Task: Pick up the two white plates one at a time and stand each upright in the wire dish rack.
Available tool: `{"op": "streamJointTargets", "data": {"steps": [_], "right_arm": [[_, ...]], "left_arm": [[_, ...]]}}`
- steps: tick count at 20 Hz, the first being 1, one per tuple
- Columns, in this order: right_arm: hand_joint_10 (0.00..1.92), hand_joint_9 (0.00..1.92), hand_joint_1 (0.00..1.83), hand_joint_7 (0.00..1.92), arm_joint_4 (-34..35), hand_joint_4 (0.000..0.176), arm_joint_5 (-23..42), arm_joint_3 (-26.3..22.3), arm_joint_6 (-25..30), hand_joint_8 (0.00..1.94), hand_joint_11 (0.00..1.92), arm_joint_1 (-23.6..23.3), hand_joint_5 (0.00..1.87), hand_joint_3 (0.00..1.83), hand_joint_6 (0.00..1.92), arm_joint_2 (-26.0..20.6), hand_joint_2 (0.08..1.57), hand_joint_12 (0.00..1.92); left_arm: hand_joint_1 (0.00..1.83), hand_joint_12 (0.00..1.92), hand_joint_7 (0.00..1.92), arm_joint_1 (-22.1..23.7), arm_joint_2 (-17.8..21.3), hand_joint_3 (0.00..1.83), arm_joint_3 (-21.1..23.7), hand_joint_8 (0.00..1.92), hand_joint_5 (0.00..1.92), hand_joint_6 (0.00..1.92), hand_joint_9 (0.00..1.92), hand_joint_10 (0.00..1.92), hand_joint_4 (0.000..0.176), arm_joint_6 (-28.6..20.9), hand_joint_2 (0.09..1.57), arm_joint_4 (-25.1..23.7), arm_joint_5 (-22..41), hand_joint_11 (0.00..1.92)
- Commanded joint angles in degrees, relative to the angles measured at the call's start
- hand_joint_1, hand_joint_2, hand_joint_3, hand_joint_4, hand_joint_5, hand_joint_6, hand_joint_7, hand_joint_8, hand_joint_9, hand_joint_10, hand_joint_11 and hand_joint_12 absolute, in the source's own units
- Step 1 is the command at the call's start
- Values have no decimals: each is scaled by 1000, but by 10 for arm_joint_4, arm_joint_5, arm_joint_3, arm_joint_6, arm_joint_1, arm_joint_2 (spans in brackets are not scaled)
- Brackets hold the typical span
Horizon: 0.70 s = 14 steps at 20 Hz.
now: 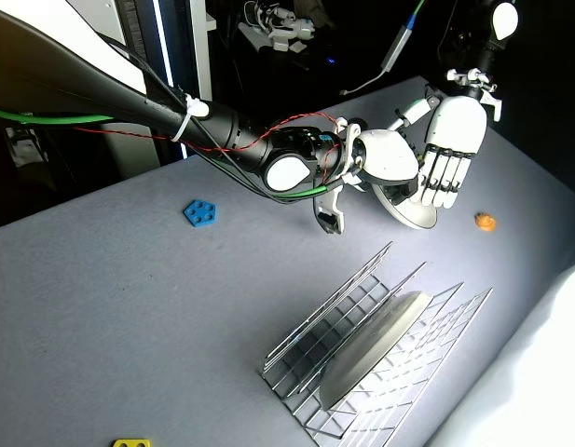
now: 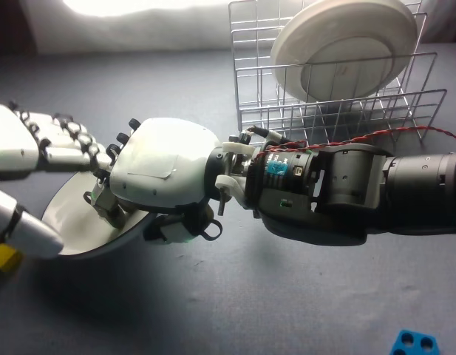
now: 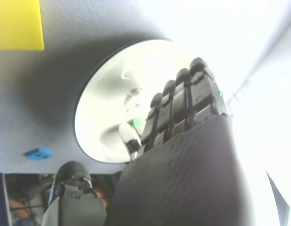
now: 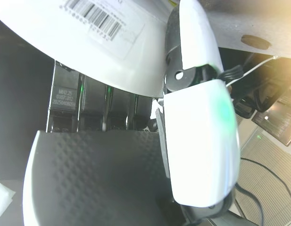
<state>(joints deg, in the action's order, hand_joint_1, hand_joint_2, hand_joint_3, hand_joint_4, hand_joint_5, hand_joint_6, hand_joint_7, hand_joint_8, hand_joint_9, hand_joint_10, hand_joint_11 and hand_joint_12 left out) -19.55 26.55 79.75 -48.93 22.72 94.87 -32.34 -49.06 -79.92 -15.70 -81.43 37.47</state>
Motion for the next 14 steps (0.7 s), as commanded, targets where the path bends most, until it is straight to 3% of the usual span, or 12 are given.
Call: {"op": "streamJointTargets", "data": {"steps": [1, 7, 14], "right_arm": [[900, 1013, 1389, 1134, 4, 0, 24, -1, 2, 780, 866, 3, 1050, 0, 888, -3, 1055, 1059], [940, 987, 1386, 1111, 4, 0, 11, -11, 27, 815, 854, 1, 1037, 0, 913, -18, 1064, 1081], [887, 1015, 1390, 1141, 4, 0, 6, -79, 52, 781, 874, -22, 1057, 0, 874, -80, 1053, 1054]], "left_arm": [[0, 0, 0, 8, 7, 0, -2, 0, 0, 0, 0, 0, 0, 1, 993, 24, 16, 0], [0, 0, 0, 15, 11, 0, -8, 0, 0, 0, 0, 0, 0, 1, 995, 25, 28, 0], [0, 0, 0, 17, 9, 2, -13, 0, 0, 0, 0, 0, 0, 1, 999, 25, 41, 0]]}}
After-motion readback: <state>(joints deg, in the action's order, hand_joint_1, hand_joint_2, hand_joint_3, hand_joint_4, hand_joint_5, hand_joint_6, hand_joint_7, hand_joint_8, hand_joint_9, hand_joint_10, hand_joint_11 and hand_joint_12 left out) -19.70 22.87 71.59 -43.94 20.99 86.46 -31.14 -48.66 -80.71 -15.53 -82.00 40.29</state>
